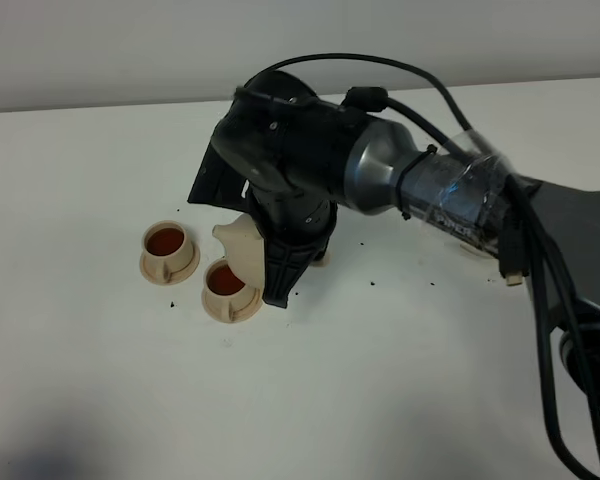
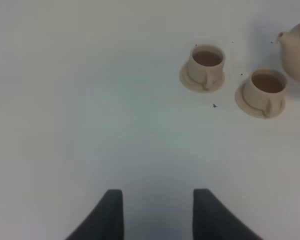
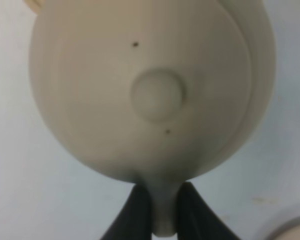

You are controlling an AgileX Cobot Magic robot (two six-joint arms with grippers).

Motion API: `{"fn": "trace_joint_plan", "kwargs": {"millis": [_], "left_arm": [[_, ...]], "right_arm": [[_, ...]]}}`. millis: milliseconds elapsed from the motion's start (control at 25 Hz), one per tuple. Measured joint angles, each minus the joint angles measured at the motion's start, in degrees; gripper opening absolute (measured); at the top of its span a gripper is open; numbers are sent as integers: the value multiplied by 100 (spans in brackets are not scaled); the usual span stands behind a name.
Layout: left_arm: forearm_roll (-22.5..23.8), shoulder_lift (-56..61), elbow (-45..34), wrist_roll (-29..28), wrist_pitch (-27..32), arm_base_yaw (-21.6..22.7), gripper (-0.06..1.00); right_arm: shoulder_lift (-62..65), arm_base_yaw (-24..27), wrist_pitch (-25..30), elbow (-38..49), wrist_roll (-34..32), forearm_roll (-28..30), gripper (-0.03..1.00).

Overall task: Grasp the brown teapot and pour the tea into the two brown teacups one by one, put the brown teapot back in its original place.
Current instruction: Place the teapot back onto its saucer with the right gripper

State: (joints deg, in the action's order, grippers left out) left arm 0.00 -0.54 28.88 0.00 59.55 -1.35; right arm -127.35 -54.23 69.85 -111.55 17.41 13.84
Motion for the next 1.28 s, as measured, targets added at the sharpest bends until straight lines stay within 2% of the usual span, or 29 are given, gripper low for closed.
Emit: {"fn": "trace_joint_plan", "kwargs": {"millis": [280,640,880,1080,1280], "left_arm": [[0,0,0,0,0,0,38],[0,0,0,0,0,0,38],[0,0,0,0,0,0,38],[0,0,0,0,0,0,38],[0,0,0,0,0,0,38]], "right_arm": [[65,190,18,282,-75,-214,13],[243,379,26,420,-82,-124,13],[832,1178,13,781,-82,-340,13],[1332,1894,-43,1719,-94,-400,13],[1873,2430,-943,2927,-105,-406,13]]}}
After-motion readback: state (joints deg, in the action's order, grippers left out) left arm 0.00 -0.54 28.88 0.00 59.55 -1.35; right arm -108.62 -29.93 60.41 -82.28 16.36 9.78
